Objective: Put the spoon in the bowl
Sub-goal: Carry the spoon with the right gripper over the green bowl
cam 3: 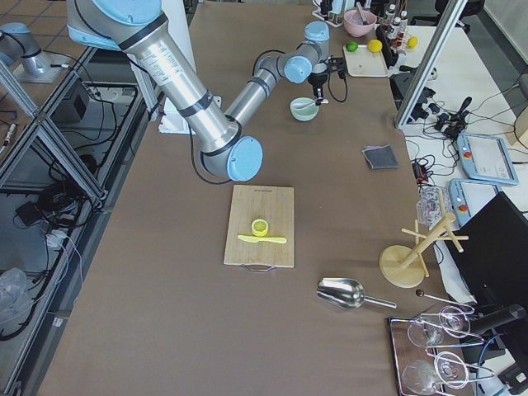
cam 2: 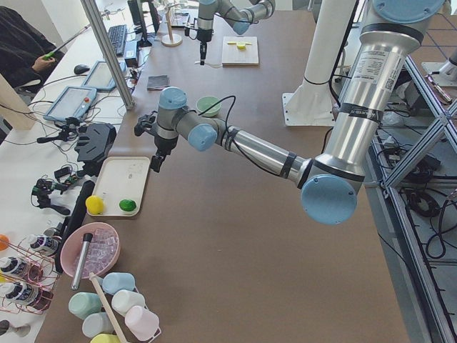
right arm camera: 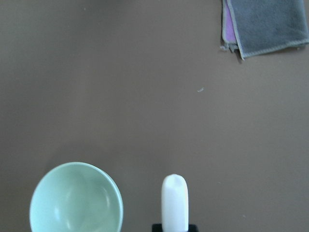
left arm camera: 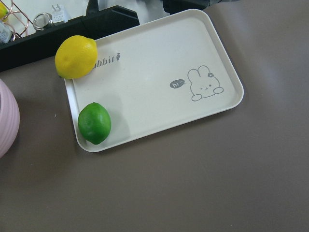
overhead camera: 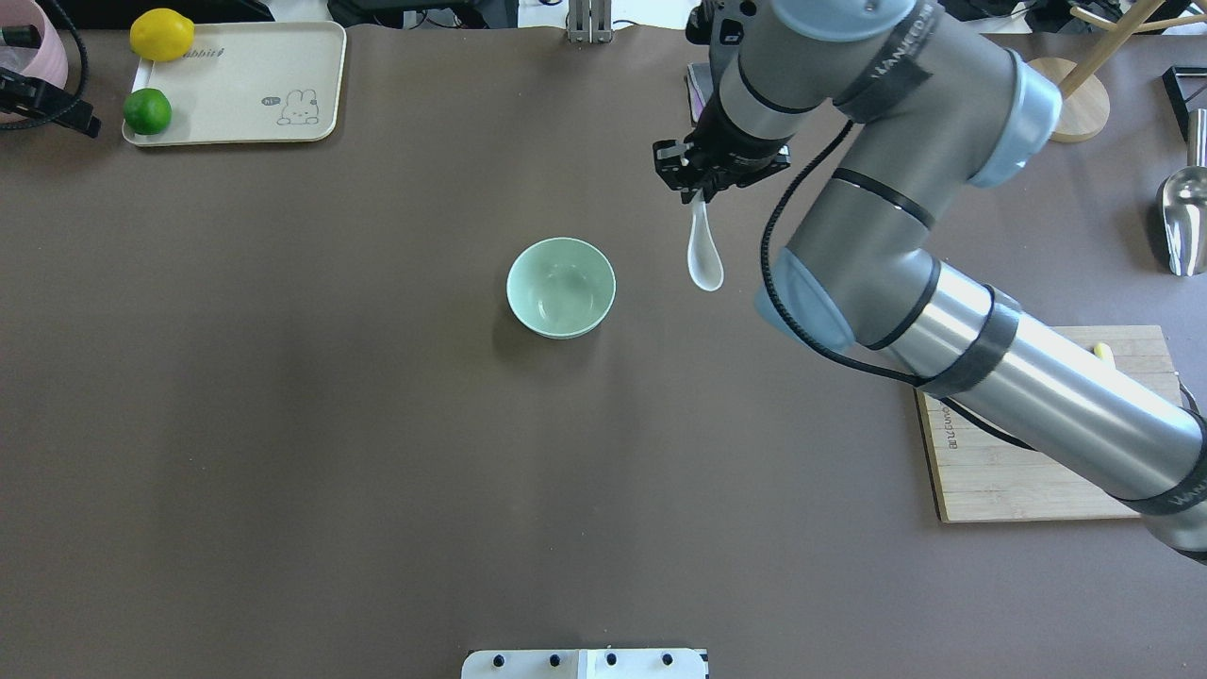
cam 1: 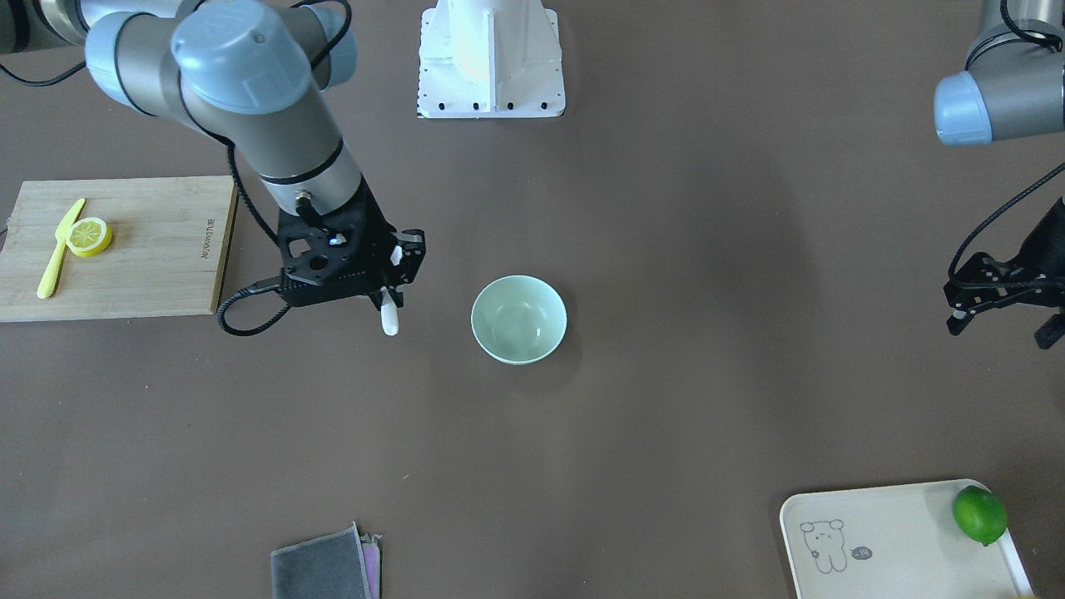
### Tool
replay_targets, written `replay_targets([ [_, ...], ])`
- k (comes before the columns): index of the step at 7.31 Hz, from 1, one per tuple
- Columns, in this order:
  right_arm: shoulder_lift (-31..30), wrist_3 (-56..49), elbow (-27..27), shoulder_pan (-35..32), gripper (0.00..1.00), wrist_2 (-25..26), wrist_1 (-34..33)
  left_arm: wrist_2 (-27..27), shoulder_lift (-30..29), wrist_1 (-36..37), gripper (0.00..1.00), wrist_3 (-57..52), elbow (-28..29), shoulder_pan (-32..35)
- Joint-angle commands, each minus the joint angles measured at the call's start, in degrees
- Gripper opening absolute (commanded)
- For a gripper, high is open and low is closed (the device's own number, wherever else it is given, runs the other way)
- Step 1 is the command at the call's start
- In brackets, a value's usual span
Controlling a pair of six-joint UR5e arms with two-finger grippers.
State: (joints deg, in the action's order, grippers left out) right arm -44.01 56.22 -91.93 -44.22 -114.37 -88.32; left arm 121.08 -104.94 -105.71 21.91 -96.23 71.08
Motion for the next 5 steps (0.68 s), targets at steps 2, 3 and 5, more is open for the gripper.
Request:
replay_targets([
  [2,8.57,10.22,18.41,7.9,0.0,12.73,17.81,0.12,2.11,-0.98,0.98,-0.29,0.17,0.29],
  [3,8.85,10.31,18.54,8.8,0.0,13.11,17.83,0.12,2.8,-0.99,0.98,-0.38,0.17,0.2],
  [5,8.33,9.88,18.37,11.16,0.0,14.95,17.83,0.12,2.99,-0.99,0.98,-0.29,0.17,0.29],
])
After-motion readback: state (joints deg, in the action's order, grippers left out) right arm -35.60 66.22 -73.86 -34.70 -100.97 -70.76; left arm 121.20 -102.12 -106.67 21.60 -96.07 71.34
